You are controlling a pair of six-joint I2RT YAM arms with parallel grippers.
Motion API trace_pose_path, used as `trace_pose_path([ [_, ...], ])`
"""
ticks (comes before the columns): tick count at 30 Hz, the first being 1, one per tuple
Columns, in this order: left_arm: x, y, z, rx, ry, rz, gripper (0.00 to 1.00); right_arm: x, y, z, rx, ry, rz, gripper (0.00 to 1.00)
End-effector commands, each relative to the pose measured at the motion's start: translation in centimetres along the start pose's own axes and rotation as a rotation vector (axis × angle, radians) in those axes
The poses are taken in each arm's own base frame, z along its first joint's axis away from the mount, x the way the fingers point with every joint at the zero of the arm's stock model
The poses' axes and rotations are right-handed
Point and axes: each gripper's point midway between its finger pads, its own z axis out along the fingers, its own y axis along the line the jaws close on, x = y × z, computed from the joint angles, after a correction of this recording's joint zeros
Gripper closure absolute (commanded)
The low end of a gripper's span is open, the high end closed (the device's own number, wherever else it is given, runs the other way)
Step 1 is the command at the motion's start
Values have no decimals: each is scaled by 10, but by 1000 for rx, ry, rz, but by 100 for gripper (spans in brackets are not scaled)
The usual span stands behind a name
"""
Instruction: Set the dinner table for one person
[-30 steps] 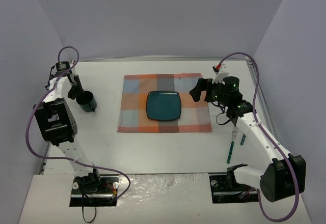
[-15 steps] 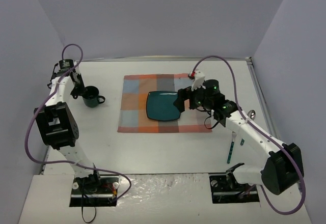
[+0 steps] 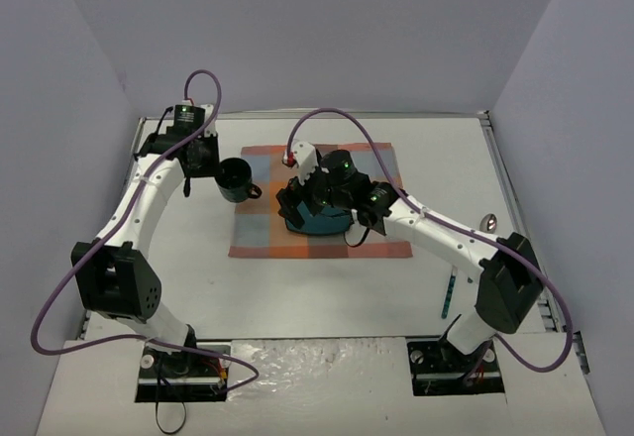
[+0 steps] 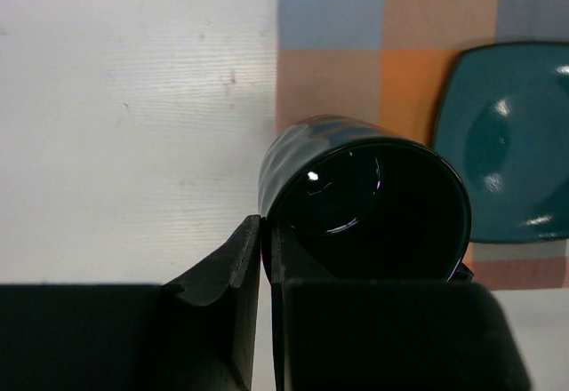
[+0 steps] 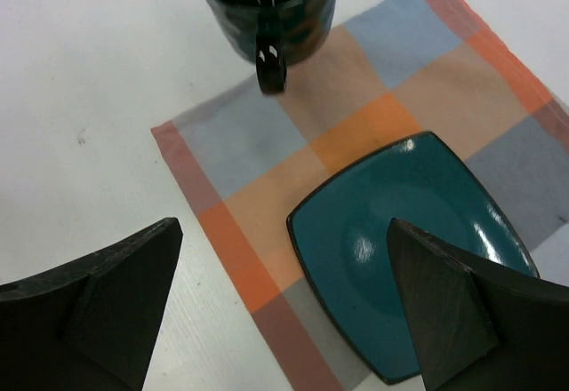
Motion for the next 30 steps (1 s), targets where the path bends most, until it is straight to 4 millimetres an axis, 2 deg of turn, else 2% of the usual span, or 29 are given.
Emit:
trace_pose_path([
  [1,-24,-32,-30,75,-105,-51,100,-41,-2,17,50,-84,-71,5],
  [8,-27,-56,-35,139,-110,-95,100,-41,-2,46,86,-88,-54,10],
  [17,-28,-66,-42,166,-116,-81,100,-44,-4,61,92,-107,-46,21],
  [25,-26,-70,-43,171,-112,-67,100,-42,-6,68,93,-111,-55,45],
  [30,-28,-72,-45,181,-120,-68,100,-37,-6,71,97,-100,-54,68],
])
